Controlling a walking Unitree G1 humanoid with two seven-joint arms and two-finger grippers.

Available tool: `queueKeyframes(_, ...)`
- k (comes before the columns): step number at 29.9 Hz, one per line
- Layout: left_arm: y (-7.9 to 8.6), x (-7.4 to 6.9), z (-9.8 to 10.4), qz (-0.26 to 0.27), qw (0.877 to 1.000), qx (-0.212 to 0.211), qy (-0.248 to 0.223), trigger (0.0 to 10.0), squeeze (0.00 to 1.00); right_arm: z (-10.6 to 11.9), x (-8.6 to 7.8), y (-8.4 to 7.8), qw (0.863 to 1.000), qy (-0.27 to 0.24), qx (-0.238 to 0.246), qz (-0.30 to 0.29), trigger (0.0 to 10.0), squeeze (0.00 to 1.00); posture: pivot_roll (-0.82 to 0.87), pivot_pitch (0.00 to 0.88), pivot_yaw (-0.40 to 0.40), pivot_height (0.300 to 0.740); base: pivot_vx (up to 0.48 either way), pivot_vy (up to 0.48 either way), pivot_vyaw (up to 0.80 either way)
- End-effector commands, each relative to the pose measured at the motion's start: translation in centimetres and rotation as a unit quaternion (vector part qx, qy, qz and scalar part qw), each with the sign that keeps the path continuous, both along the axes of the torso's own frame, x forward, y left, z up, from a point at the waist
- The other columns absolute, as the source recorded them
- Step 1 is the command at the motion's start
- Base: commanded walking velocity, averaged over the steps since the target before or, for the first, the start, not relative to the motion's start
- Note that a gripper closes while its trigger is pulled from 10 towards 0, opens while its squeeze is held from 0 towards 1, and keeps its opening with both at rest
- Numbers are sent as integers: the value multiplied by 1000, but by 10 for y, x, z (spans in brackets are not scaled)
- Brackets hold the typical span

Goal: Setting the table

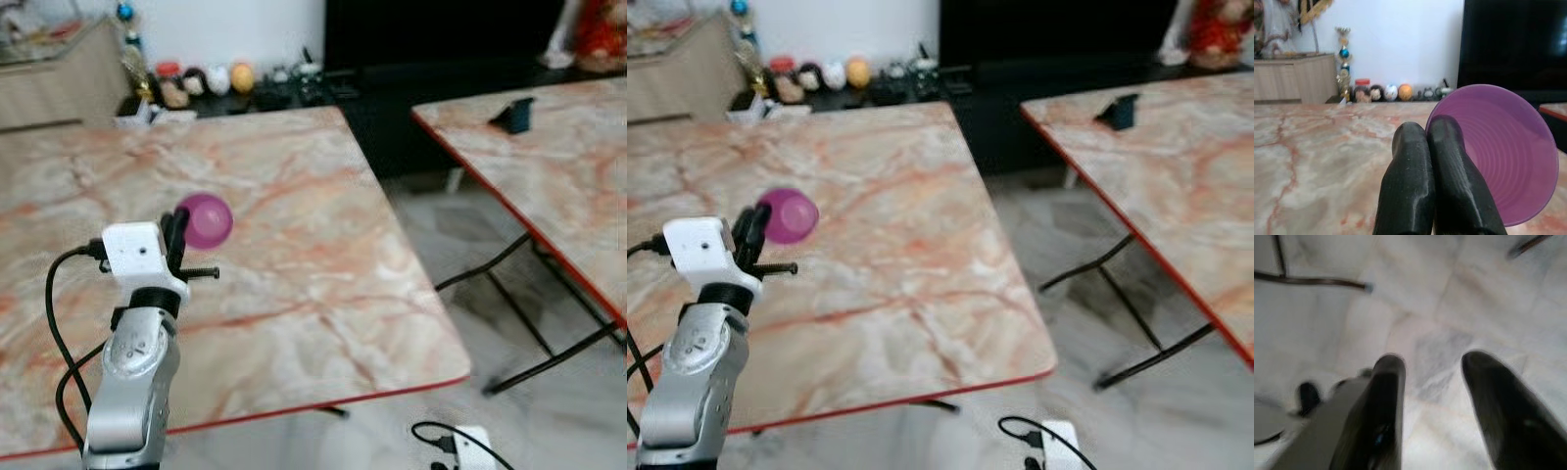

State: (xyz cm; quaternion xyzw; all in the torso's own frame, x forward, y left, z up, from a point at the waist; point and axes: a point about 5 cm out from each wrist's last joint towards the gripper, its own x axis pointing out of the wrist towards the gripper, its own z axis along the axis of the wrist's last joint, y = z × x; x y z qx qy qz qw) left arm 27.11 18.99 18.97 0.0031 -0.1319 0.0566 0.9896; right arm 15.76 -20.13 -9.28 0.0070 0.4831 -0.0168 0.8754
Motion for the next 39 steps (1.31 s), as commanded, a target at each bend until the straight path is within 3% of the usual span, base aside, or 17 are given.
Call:
queueKeyframes(1,-1,2,3,2,1000,7,-5,10000,0,-1,1,6,1000,1,11,6,10000,0,-12,0,38,707,0,-322,0)
queueKeyframes(35,-11,6,8,-19,1000,-6,-14,10000,0,-1,-1,8,1000,-3,-3,25,10000,0,-59,0,48,707,0,-344,0)
queueKeyframes(39,-11,7,9,-18,1000,-6,-12,10000,0,-1,-1,7,1000,-2,-5,21,10000,0,-52,0,46,707,0,-395,705)
